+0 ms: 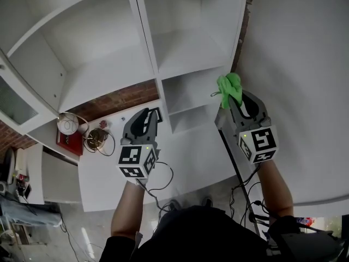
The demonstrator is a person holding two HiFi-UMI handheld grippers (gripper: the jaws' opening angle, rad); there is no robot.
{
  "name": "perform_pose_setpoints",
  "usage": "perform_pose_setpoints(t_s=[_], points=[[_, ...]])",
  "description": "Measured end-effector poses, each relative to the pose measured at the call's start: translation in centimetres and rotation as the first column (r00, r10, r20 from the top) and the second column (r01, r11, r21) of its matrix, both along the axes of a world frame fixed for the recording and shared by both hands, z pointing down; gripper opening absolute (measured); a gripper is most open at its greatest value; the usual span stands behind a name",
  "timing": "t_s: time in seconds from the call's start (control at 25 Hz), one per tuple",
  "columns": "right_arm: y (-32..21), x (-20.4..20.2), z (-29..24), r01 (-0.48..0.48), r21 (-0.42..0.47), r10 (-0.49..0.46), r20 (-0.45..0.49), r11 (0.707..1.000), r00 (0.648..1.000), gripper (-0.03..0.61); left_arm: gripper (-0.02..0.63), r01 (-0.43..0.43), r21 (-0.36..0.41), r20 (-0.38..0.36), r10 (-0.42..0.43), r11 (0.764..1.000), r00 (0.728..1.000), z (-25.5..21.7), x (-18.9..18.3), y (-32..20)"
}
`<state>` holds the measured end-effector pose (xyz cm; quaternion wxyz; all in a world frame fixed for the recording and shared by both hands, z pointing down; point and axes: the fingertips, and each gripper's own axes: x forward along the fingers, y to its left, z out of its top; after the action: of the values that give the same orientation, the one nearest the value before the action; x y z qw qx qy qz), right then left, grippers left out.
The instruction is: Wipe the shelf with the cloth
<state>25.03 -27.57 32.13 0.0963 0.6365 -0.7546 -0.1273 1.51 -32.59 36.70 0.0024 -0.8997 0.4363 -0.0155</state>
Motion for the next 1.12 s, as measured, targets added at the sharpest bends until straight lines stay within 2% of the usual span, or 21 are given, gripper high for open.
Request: perform_pose_setpoints(t_s=[0.28,0.72,1.12], points=[[0.8,-0.1,-0.3,-0.041,0.063,0.033,0.120,0.997,0.992,0.095,0.069,0.035,0.051,-0.055,-0.032,0.998,0.998,-3.0,-0.9,1.0],[2.8,0.4,-0.2,-0.099,0.124,0.082,0.136,0.987,0.987,0.095,0.069,0.060,0.035,-0.061,-0.058,0.998,0.996,-2.1,-1.9,0.8],[3.2,-0.4,-0.4,-0.058,0.143,0.041,0.119,0.988,0.992,0.095,0.069,0.048,0.032,-0.073,-0.046,0.998,0.996,-2.3,-1.3,1.0]])
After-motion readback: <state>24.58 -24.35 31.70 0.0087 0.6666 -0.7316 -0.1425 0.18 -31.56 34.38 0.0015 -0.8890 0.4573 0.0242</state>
